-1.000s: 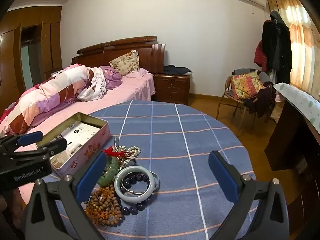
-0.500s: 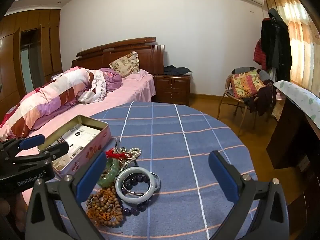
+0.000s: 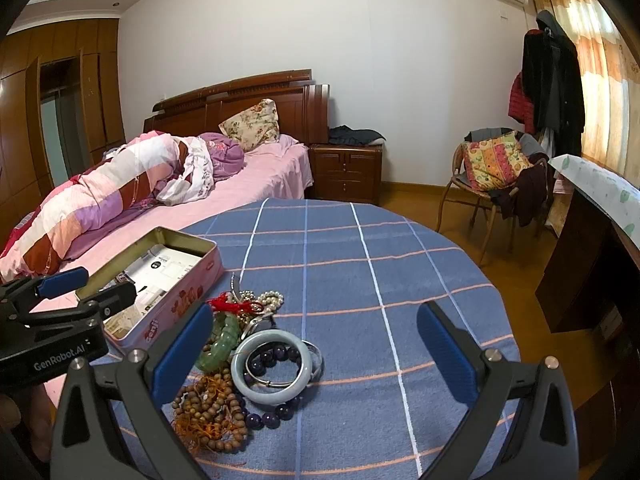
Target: Organize jewelry
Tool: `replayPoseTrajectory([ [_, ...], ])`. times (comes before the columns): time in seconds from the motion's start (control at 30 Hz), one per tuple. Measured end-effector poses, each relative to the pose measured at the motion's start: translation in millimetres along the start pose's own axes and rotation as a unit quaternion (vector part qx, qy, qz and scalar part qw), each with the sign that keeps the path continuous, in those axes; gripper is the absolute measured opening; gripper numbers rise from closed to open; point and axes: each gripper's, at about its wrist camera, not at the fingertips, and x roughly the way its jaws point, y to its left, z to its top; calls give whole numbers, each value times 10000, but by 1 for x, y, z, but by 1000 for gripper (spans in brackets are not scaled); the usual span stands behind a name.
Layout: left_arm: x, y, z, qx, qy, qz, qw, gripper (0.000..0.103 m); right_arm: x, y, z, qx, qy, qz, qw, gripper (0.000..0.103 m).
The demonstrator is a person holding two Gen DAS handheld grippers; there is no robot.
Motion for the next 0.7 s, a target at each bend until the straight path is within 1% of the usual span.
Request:
replayPoseTrajectory([
  [0.7, 0, 0, -1, 18, 5, 16, 10000, 73, 1, 2, -1, -4, 23, 1, 10000, 103],
])
